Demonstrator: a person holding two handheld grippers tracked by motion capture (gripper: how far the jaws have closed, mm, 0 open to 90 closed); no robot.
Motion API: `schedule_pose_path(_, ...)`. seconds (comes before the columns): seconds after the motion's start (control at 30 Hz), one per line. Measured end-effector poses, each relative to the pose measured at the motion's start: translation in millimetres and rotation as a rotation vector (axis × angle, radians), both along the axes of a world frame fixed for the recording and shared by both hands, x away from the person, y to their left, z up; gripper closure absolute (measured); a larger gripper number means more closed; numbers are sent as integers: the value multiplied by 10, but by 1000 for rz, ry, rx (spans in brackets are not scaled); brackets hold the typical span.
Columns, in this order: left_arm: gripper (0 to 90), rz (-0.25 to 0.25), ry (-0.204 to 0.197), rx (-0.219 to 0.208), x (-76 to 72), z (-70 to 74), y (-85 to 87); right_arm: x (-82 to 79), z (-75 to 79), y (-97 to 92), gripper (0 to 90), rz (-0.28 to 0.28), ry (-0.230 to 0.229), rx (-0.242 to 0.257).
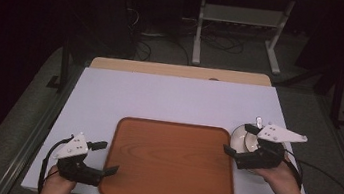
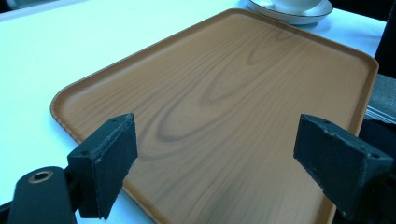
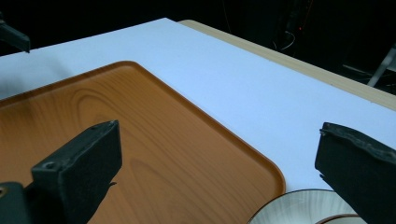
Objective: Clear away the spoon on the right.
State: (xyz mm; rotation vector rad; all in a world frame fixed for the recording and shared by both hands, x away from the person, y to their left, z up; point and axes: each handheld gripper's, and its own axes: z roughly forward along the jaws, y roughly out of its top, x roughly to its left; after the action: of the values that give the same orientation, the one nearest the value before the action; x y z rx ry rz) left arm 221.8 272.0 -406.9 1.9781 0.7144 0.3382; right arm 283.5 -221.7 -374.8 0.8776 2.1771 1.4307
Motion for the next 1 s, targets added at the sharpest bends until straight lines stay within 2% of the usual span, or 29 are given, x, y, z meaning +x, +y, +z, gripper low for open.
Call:
schedule_pose_path(0.27,131,0,2,-1,5,0,-3,109,42,-26,0,-10,7,-5)
schedule_pose_path(0.7,131,0,4,0,6,-3,-2,350,72,-43,0,-29,46,-21)
schedule_pose_path(0.77,131,-3,2,3,7,-6,-9,382,82,-60,62,-32,55,-23)
schedule_pose_path(0.83,131,-3,4,4,7,-7,-13,424,89,-89,133,-9,72,-14)
schedule_pose_path(1.0,131,-1,4,1,10,-6,-4,520,90,-143,133,-23,101,-10)
